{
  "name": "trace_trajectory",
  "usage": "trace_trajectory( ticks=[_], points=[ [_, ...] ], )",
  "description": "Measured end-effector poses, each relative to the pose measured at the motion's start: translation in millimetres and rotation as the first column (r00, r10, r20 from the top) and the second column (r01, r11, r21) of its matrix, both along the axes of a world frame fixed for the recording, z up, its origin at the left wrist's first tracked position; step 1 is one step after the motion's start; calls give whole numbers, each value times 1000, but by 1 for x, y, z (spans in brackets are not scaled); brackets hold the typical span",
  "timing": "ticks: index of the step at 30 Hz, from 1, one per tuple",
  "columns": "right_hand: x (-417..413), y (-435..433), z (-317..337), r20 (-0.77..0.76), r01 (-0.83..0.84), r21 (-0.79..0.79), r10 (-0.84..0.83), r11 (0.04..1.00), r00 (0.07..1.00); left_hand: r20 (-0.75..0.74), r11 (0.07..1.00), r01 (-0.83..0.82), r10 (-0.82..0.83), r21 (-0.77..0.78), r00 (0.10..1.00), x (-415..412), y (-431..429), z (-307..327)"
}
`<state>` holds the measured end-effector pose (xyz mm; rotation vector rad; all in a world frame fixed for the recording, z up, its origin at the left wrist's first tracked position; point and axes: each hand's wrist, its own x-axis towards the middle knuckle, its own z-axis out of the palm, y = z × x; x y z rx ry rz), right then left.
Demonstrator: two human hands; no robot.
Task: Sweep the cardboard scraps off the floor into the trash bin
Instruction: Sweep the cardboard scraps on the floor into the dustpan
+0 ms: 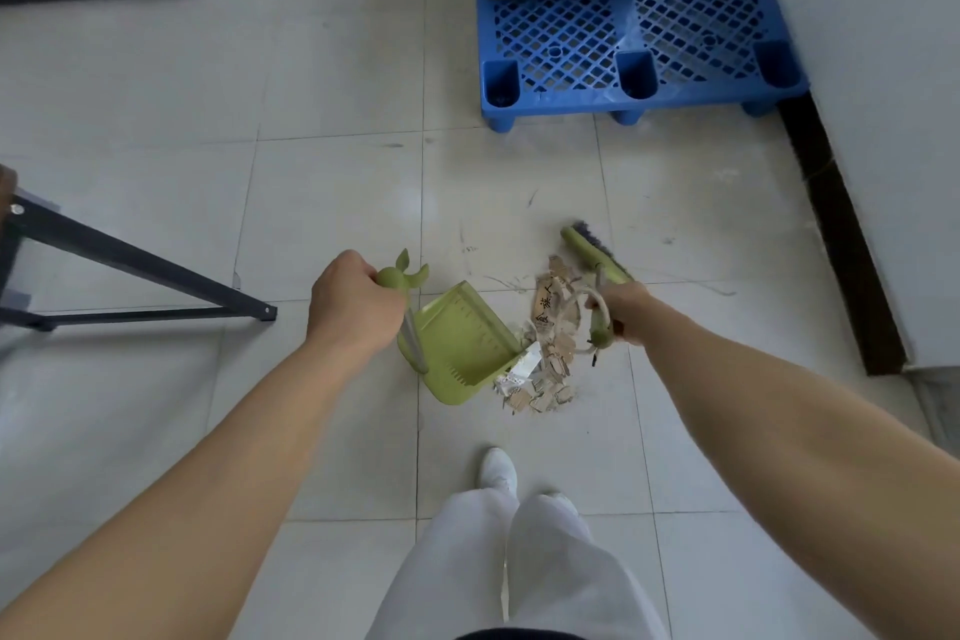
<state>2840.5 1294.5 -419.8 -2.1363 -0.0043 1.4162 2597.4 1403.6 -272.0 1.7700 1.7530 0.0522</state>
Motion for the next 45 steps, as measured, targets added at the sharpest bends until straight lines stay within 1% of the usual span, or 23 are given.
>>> trace_trajectory(
  ticks=[4,7,11,14,17,19,22,26,30,33,35,39,42,45],
  points=[
    [-30,-19,-4,-5,-168,-112,169,979,986,-37,1000,0,0,0,999,4,3,1],
    [-46,-44,8,9,-246,-159,251,956,968,-60,1000,17,-17,7,998,4,0,10],
    [-37,-65,35,-6,-296,-134,298,946,955,-80,1000,-5,5,9,997,-6,-6,20],
    [-31,-74,49,27,-328,-143,334,934,942,-78,999,-33,33,8,996,-18,-15,26],
    [-41,-75,55,35,-348,-91,352,933,935,-65,996,-84,84,3,994,-28,-30,34],
    [-52,-69,55,37,-352,-55,354,934,934,-71,992,-127,128,13,989,-36,-42,39],
    [-60,-52,49,55,-418,-68,421,906,905,-47,975,-222,223,20,974,-54,-63,42],
    [-64,-31,28,-7,-486,-66,487,872,874,-46,949,-315,316,23,948,-79,-93,36],
    [-75,-41,21,-36,-628,-133,630,767,776,-61,934,-358,358,20,932,-92,-117,27],
    [-79,-72,25,32,-700,-257,730,667,683,-72,931,-365,364,4,929,-98,-128,26],
    [-79,-94,35,67,-707,-340,766,619,639,-78,931,-366,364,-8,928,-99,-133,26],
    [-69,-125,55,135,-723,-425,828,545,544,-86,940,-339,336,-21,938,-100,-139,24],
    [-65,-148,57,100,-727,-451,839,518,536,-95,947,-320,316,-27,944,-105,-142,24],
    [-68,-169,53,145,-643,-458,765,614,627,-93,950,-311,307,-35,947,-111,-145,26]
  ],
)
